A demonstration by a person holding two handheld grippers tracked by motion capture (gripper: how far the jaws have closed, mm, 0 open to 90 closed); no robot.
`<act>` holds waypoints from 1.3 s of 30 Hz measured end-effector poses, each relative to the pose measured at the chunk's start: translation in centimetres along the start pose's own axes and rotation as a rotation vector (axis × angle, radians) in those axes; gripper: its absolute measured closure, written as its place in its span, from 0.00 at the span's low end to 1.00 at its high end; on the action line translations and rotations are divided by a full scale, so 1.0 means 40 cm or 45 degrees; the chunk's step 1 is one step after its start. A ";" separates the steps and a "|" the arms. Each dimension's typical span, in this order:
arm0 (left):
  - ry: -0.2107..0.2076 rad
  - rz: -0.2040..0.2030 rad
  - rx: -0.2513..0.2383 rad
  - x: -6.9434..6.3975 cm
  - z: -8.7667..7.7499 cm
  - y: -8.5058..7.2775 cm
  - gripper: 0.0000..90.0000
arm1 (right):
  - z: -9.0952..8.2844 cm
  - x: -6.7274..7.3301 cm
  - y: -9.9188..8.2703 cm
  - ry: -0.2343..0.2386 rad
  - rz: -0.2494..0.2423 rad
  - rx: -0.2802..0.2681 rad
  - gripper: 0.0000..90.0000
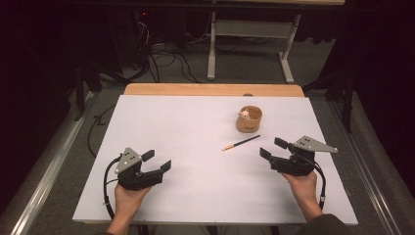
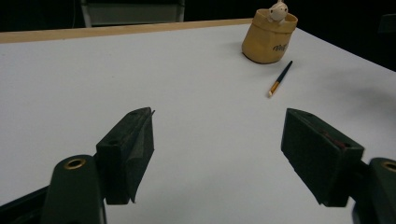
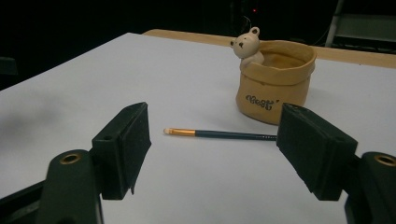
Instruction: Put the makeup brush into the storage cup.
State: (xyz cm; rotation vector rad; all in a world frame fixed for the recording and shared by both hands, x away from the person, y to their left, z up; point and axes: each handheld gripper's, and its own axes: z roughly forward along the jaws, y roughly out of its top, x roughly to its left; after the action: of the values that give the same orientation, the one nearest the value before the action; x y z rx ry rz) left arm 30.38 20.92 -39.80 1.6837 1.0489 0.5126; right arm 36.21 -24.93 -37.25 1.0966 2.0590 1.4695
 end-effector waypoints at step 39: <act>-0.006 0.008 0.008 -0.003 0.002 -0.001 0.29 | 0.095 0.006 0.094 0.000 -0.066 0.004 0.33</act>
State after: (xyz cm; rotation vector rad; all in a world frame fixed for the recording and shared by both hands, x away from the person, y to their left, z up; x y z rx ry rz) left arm 30.38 20.78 -39.85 1.6934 1.0432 0.5094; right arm 40.08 -21.85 -35.23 1.0360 2.0744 1.4419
